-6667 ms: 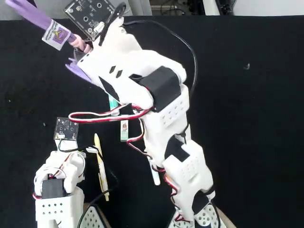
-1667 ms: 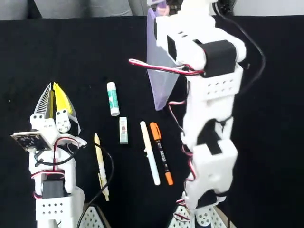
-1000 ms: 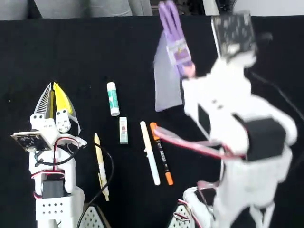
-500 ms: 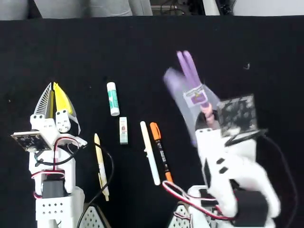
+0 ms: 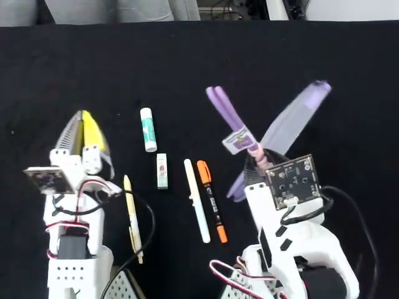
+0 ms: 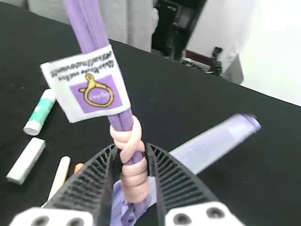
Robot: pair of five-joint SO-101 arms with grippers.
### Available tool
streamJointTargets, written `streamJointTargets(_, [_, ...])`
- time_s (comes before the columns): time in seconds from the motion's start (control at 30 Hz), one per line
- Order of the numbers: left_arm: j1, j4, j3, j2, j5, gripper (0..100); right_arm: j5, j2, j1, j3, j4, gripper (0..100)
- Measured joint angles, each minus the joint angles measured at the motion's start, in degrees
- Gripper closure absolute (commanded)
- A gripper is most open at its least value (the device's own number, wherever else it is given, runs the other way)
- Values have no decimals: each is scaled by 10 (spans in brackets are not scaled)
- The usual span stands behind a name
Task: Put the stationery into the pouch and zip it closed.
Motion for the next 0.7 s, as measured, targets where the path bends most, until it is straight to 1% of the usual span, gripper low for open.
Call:
streamJointTargets(0.13, [48,19,0,0,-83,966,0,0,-33,0,0,986])
streamJointTargets(0.2, [60,30,0,0,-121,966,0,0,-49,3,-4,986])
streamJointTargets(0.27, [65,31,0,0,-143,966,0,0,-67,4,-14,986])
streamJointTargets(0.43, [65,31,0,0,-152,966,0,0,-113,26,-47,986])
streamJointTargets(0.57, [65,31,0,0,-152,966,-1,90,-137,43,-92,986])
streamJointTargets(0.7, [56,31,0,0,-152,966,-1,135,-175,68,-142,986])
